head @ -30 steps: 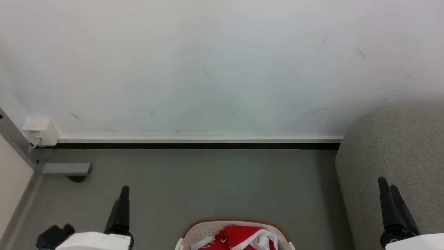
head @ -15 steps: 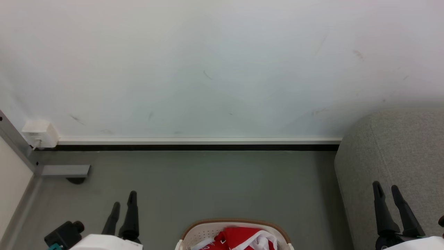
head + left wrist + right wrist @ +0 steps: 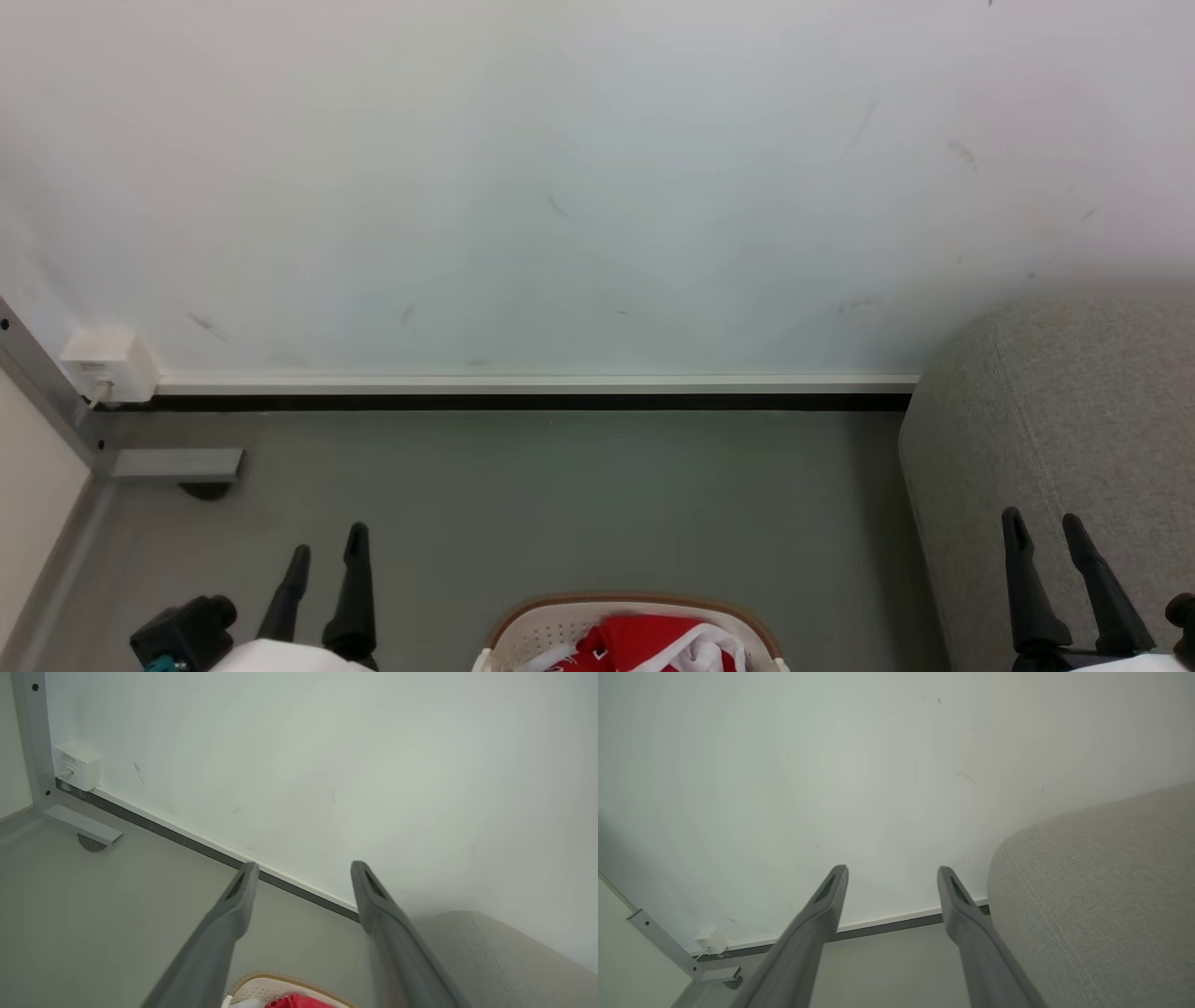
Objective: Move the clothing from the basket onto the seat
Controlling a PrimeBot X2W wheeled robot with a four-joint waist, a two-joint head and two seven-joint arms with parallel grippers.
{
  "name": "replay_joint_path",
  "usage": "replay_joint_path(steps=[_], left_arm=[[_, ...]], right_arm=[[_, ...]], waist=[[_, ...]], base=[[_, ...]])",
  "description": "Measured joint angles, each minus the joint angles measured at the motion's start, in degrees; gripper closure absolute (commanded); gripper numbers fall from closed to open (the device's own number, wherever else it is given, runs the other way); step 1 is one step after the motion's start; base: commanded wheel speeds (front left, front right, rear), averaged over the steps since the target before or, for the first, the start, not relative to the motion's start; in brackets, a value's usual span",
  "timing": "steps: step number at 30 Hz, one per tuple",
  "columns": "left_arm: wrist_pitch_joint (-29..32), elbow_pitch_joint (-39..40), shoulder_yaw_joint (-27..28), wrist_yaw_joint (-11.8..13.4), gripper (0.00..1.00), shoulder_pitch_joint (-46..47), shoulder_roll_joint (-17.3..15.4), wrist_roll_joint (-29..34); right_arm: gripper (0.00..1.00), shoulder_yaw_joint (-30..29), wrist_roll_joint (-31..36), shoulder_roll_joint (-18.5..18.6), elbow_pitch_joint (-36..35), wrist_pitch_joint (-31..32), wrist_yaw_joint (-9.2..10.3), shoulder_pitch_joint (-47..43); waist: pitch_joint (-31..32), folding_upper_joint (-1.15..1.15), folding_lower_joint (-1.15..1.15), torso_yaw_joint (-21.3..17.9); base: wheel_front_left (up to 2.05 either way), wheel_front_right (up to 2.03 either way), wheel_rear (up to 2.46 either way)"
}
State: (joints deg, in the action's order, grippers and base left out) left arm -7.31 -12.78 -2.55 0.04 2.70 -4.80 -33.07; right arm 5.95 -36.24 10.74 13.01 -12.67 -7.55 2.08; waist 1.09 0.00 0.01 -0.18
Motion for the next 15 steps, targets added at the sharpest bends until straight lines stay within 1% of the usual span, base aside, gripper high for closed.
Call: replay_joint_path(steps=[7,15], left_arm=[[-0.9,0.3,-0.8,0.0,0.00,-0.6,-0.8,4.4],[-2.0,1.6,-1.3,0.5,0.00,-0.8,-1.4,9.1]], right_arm=[[0.00,-1.6,5.4,-1.2,0.0,-0.3,0.00,-0.5],[0.00,-3.3,9.6,-2.2,0.3,-0.5,0.00,-0.8]], waist=[[0.3,0.00,0.00,-0.2],[0.6,0.00,0.00,-0.2]], base=[[0.00,0.00,0.00],[0.00,0.00,0.00]])
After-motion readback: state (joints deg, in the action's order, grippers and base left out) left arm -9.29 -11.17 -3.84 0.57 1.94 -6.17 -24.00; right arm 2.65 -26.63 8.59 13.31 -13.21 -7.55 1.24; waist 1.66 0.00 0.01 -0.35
